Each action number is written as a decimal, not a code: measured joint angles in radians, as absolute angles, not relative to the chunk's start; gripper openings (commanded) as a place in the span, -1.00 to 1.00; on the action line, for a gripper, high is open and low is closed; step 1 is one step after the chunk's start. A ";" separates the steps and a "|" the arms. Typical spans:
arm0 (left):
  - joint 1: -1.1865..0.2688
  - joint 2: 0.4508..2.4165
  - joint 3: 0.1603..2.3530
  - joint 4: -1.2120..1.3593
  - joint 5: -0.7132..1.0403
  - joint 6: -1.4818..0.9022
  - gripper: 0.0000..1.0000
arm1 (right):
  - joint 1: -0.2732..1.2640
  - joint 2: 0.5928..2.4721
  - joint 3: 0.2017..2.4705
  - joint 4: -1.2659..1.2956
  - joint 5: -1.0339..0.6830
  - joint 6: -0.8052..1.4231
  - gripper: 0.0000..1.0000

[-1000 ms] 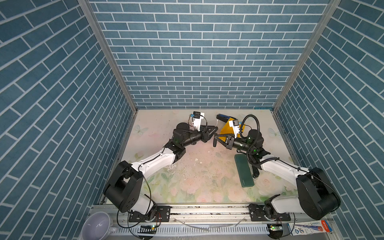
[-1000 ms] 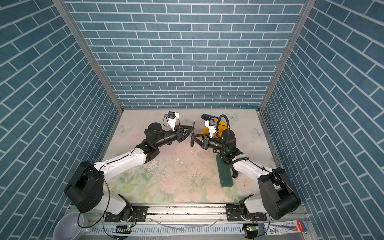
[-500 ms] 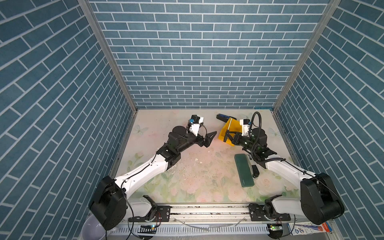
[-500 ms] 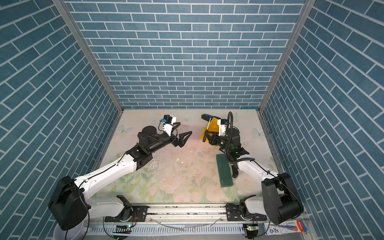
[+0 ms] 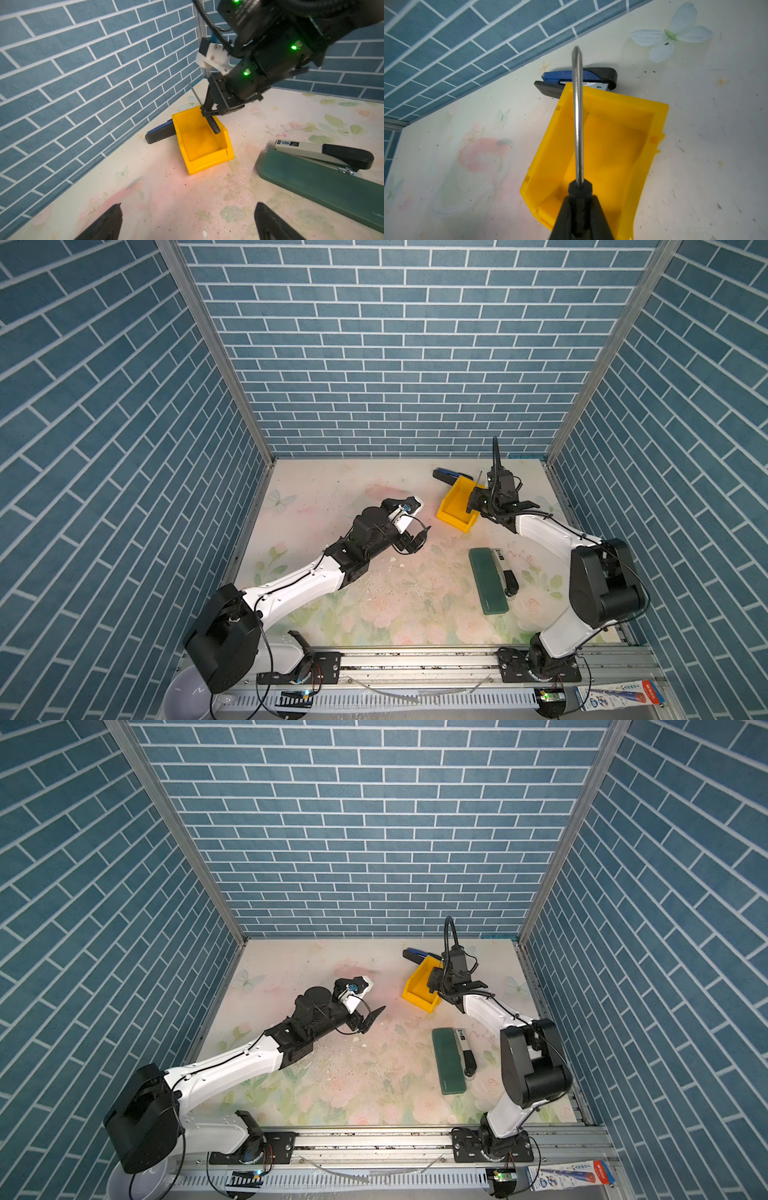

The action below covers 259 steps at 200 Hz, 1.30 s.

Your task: Put the screwdriver in the bin

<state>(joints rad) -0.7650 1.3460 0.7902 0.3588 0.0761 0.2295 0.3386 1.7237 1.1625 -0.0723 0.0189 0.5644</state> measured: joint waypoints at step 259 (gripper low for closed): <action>-0.792 1.353 0.663 0.465 0.006 0.240 0.99 | 0.340 1.827 1.314 -0.163 0.039 0.443 0.66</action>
<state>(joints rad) -0.7921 1.3533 0.6628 0.4652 0.0063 0.2401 0.3401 1.8275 1.3136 -0.1631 0.0387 0.4435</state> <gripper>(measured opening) 0.996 0.780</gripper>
